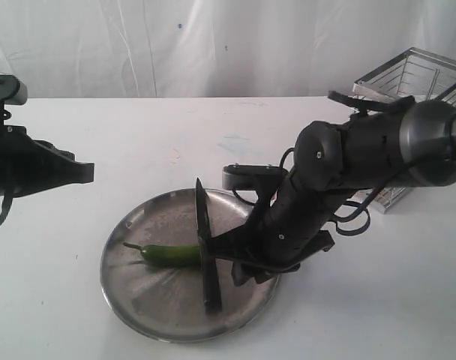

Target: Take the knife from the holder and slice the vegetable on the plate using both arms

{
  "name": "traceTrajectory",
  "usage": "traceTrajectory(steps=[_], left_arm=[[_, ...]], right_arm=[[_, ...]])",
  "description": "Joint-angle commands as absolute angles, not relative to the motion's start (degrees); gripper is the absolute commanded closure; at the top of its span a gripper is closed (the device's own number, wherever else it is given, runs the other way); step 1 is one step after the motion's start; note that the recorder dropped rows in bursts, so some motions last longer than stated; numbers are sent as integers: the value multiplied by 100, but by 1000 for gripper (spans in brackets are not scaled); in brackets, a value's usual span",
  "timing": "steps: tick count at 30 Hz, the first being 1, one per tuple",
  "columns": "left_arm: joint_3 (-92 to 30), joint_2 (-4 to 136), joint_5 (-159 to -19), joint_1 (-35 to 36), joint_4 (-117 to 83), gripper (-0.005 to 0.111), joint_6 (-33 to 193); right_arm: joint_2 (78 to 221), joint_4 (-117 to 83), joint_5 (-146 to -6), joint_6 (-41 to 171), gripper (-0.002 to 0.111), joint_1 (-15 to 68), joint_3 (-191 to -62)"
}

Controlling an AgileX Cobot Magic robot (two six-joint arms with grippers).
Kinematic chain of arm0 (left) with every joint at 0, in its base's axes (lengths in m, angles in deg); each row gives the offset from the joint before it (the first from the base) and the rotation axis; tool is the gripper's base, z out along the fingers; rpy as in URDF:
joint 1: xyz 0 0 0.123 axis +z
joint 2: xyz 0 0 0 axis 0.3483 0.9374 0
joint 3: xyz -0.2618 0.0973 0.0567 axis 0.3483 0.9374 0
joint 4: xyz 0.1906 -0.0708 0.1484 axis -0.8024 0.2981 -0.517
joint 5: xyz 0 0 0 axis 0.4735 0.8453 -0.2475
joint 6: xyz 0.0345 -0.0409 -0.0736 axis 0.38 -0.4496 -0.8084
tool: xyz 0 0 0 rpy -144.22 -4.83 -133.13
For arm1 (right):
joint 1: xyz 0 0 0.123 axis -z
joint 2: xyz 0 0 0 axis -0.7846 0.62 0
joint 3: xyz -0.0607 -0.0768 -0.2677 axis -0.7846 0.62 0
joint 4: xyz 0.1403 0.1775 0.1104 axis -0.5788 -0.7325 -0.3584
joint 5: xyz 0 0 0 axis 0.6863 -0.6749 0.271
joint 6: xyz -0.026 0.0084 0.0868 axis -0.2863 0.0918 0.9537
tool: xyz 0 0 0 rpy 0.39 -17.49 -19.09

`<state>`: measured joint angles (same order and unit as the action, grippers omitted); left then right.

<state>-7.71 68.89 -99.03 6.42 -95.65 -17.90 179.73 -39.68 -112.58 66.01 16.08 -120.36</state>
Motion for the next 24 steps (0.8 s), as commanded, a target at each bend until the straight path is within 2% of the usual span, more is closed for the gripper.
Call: traceTrajectory(steps=[1,6,12,21,24], left_arm=[[-760,6829,-9924,659,-9564,107,-1788],[-760,6829,-9924,659,-9564,107,-1788],[-749,6840,-9934,659,-9577,107,-1761],[-581,6900,-9923,659,-9696,107,-1634],[-554,6900,-9871,659,-9696,107,-1634]], right_arm=[[17491,-3361,-11205,6515,77,1633,-12045],[16890,-1304,-11320,7349,80,1633,-12045],[16472,101,-11923,7828,108,1633,-11971],[15492,313,-11911,8056,108,1633,-10836],[14842,478,-11391,8422,108,1633,-10423]])
